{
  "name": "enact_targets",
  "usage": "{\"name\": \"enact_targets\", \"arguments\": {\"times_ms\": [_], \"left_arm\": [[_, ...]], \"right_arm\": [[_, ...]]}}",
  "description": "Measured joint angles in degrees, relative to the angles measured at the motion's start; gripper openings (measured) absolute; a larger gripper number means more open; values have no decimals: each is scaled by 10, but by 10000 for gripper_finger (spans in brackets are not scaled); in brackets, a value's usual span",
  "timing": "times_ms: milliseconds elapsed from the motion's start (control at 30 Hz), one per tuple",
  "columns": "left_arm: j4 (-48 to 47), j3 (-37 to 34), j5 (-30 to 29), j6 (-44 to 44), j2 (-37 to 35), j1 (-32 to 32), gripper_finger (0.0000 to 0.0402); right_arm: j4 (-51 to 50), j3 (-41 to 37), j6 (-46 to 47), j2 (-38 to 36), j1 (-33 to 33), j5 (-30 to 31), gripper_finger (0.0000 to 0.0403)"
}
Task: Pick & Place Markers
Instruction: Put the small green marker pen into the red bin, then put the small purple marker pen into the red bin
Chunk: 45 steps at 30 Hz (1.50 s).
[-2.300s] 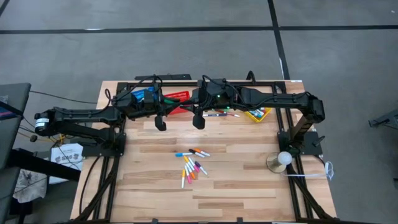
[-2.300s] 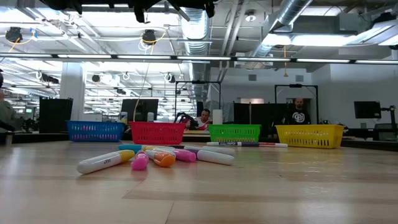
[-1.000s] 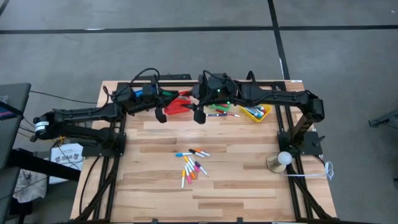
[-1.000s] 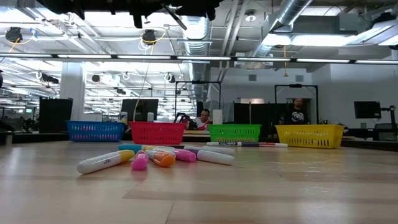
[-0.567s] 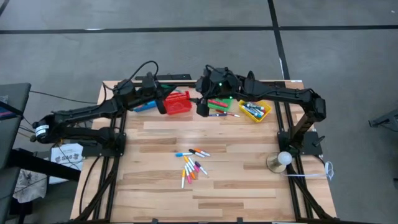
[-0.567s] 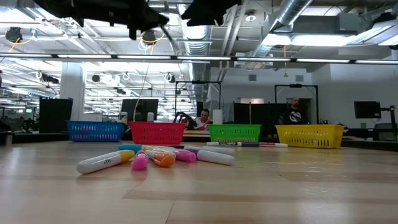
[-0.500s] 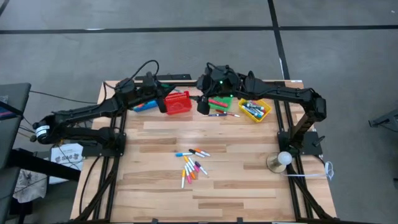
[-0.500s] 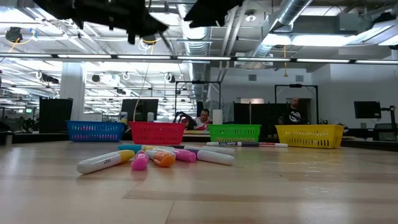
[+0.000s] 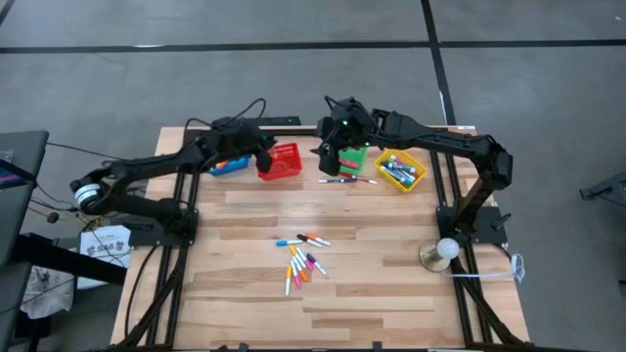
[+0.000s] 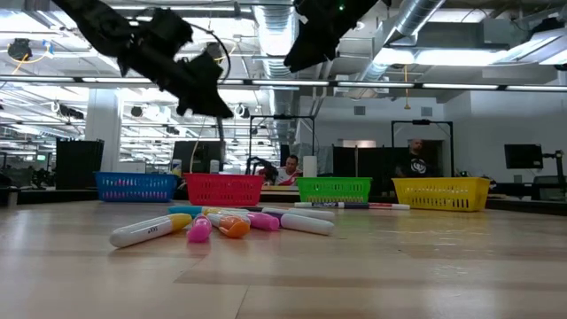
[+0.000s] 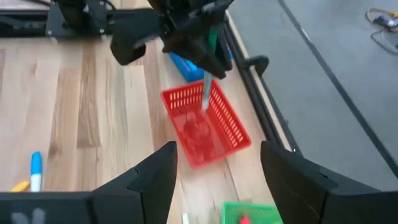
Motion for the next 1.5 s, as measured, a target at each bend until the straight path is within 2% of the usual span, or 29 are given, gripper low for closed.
{"name": "enact_targets", "arguments": {"times_ms": [200, 467, 700, 900, 1067, 1233, 1500], "left_arm": [[-5, 0, 4, -4, 39, -17, 38], [-4, 0, 4, -17, 26, -24, 7], [-4, 0, 2, -60, 4, -24, 18], [-4, 0, 8, -115, -49, -32, 38], [-5, 0, 40, -151, -115, -76, 48], [-25, 0, 64, -175, -168, -146, 49], [-30, 0, 65, -198, -201, -272, 49]], "right_arm": [[-31, 0, 0, 0, 0, 0, 218], [-71, 0, 0, 0, 0, 0, 219], [-104, -1, 32, 0, 8, -2, 219], [-110, -34, 50, 0, 25, -2, 219], [-101, -71, 84, 1, 49, -2, 217], [-30, -112, 115, 1, 89, -1, 210], [71, -172, 177, 0, 147, 0, 197]]}}
